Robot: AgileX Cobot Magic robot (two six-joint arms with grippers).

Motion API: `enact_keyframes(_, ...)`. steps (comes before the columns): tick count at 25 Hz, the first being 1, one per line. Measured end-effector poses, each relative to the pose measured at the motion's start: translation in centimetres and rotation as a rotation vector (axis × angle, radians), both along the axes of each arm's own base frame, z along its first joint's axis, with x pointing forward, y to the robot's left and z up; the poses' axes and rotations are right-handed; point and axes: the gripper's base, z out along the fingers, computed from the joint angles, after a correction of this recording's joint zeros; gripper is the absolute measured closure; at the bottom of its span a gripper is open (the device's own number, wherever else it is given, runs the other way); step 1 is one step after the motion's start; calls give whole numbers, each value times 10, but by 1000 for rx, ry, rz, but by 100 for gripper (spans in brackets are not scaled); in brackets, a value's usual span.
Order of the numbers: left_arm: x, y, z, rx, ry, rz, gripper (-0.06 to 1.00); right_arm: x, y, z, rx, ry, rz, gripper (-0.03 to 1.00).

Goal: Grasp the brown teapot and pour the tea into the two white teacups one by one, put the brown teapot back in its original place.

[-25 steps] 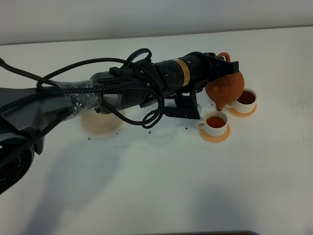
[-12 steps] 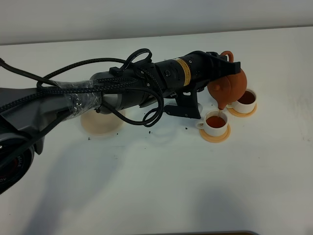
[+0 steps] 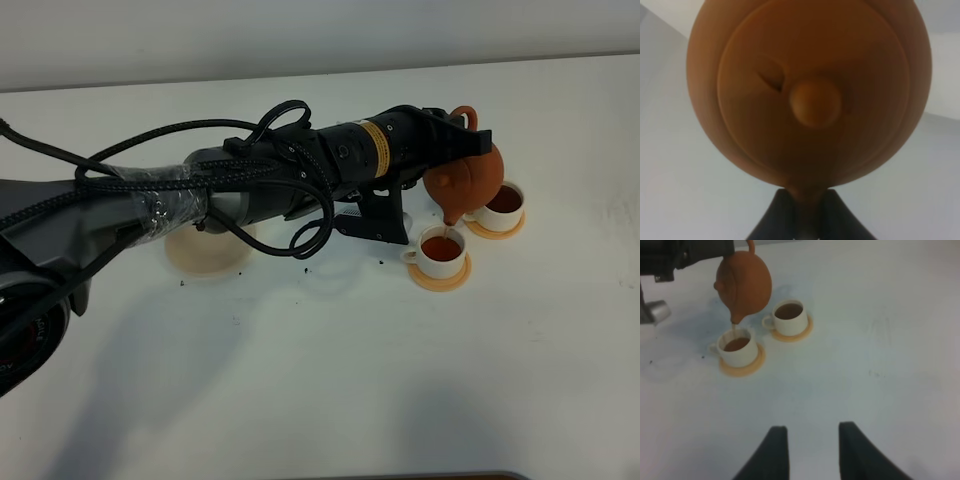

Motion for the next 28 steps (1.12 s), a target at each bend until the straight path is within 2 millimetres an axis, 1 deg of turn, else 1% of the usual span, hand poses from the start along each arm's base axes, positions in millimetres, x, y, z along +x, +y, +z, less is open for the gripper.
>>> enact_keyframes(4, -3, 2, -7, 13, 16, -3, 83, 0, 0, 0, 0, 0, 0, 73)
enact_keyframes(12, -6, 2, -15, 3, 24, -23, 83, 0, 0, 0, 0, 0, 0, 73)
enact_keyframes(23, -8, -2, -10, -56, -1, -62, 83, 0, 0, 0, 0, 0, 0, 73)
enact_keyframes(28, -6, -1, -10, -57, -2, -58, 83, 0, 0, 0, 0, 0, 0, 73)
